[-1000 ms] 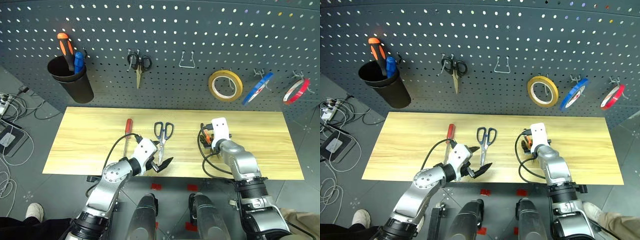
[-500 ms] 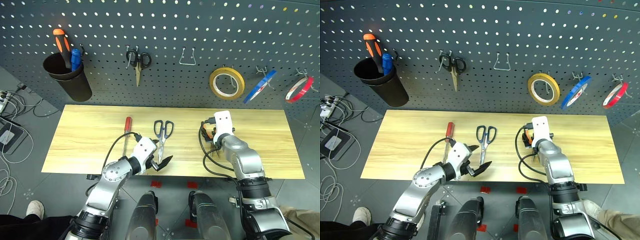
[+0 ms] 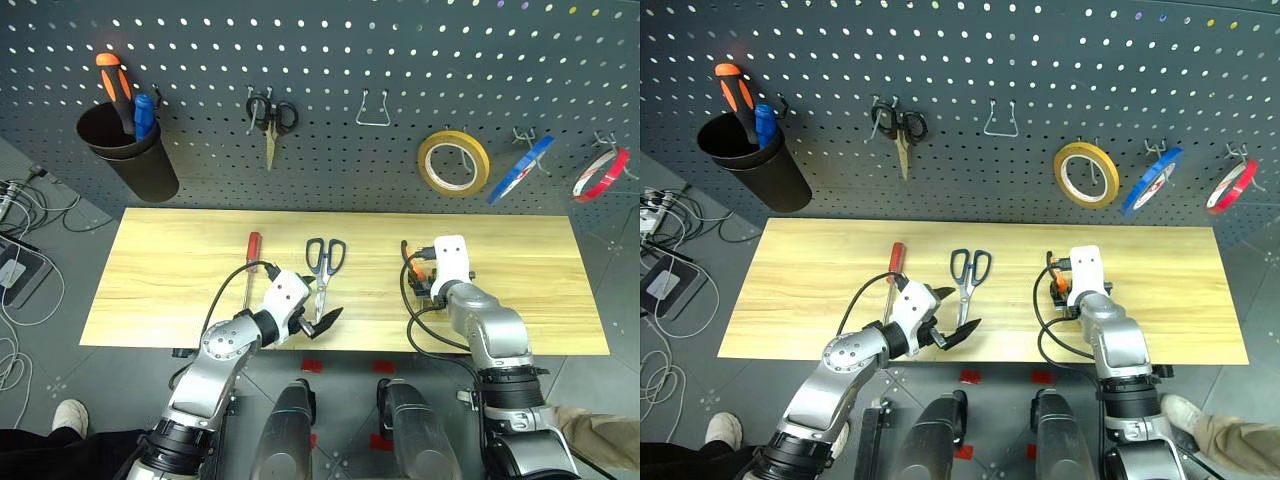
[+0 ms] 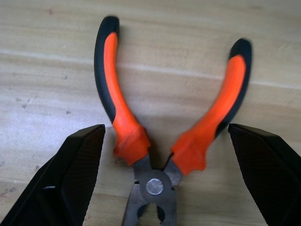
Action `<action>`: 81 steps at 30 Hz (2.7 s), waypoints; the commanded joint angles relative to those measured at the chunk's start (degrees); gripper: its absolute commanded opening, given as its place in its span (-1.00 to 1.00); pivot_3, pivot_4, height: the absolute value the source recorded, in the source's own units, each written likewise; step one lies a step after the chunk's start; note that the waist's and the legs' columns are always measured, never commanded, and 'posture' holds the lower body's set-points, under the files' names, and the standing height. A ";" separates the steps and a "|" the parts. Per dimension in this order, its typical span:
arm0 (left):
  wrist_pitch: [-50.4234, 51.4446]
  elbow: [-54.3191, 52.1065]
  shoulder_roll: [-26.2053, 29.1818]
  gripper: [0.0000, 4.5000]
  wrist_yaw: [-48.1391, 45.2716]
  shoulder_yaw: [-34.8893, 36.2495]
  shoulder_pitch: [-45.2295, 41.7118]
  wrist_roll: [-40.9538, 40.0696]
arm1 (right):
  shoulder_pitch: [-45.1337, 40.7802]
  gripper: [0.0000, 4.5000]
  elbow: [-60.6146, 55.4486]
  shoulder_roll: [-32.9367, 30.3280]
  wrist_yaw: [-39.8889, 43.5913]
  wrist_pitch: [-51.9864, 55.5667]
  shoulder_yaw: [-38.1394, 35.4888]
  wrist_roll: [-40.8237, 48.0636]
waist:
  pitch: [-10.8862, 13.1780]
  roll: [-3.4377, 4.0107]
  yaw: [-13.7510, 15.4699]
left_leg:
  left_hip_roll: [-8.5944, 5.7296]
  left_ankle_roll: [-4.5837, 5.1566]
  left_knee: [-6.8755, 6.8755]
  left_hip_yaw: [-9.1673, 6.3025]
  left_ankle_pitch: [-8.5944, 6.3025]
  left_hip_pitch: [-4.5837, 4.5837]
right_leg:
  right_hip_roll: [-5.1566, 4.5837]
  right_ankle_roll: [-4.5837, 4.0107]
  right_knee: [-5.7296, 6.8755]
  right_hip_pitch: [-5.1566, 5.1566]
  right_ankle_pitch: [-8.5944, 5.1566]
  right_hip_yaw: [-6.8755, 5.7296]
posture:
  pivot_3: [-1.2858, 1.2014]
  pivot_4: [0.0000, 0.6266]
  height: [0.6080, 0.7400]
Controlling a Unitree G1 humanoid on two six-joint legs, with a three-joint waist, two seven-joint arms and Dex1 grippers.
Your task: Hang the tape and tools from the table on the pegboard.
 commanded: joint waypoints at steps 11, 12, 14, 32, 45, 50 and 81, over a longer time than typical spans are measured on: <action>-0.40 -1.44 0.30 1.00 -0.28 0.37 0.48 -0.76 | -3.47 0.78 7.03 -1.63 1.33 -5.26 -0.69 -0.48 | 0.48 -0.01 0.02 | 0.01 0.00 -0.01 -0.01 0.00 0.01 | 0.00 0.00 0.01 0.00 0.00 0.00 | 0.18 0.40 1.00; -0.40 -1.45 0.30 1.00 -0.28 0.37 0.50 -0.77 | -3.62 0.65 7.20 -1.72 1.42 -5.52 -0.65 -0.45 | 0.54 -0.03 0.03 | 0.01 0.00 -0.01 -0.01 0.00 0.01 | 0.00 0.00 0.01 0.00 0.00 0.00 | 0.18 0.40 1.00; -0.44 -1.38 0.28 1.00 -0.26 0.36 0.45 -0.74 | -3.68 0.38 7.34 -1.84 1.54 -5.76 -0.51 -0.44 | 0.63 -0.05 0.06 | 0.01 0.00 -0.01 0.00 0.00 0.00 | 0.00 0.00 0.00 0.00 0.00 -0.01 | 0.19 0.39 1.00; -0.88 -0.87 -0.67 1.00 -0.55 -0.83 -0.64 -0.66 | -0.67 0.04 1.51 -11.94 14.55 -2.75 8.07 -0.79 | 0.89 -0.05 0.43 | 0.01 -0.01 -0.02 -0.02 0.01 -0.03 | 0.00 0.00 -0.06 0.00 0.00 -0.03 | 0.16 0.33 1.00; -0.64 -3.05 -2.67 1.00 -0.72 -3.14 -0.41 -0.77 | 3.54 0.04 0.18 -36.42 42.04 -17.59 22.86 -6.38 | 0.90 -0.11 1.18 | 0.03 -0.04 0.01 -0.03 0.02 -0.04 | -0.01 0.02 -0.11 0.04 0.00 -0.09 | 0.16 0.21 1.00; -0.97 -2.57 -3.00 1.00 -0.55 -3.43 -0.99 -0.64 | 1.92 0.04 2.71 -35.36 43.63 -20.44 23.65 -8.63 | 0.86 -0.17 1.26 | 0.03 -0.28 0.05 -0.05 0.16 -0.06 | -0.02 0.02 -0.12 0.06 0.01 -0.14 | 0.16 0.16 1.00; 21.01 -27.88 -0.77 1.00 6.12 10.52 1.68 -23.17 | 9.96 0.04 -31.62 -8.21 25.90 -10.25 0.91 7.21 | -7.41 -0.36 1.45 | -0.13 -0.64 -0.03 -0.03 0.36 -0.16 | -0.16 0.02 -0.22 0.13 0.01 -0.43 | 0.13 -0.61 1.00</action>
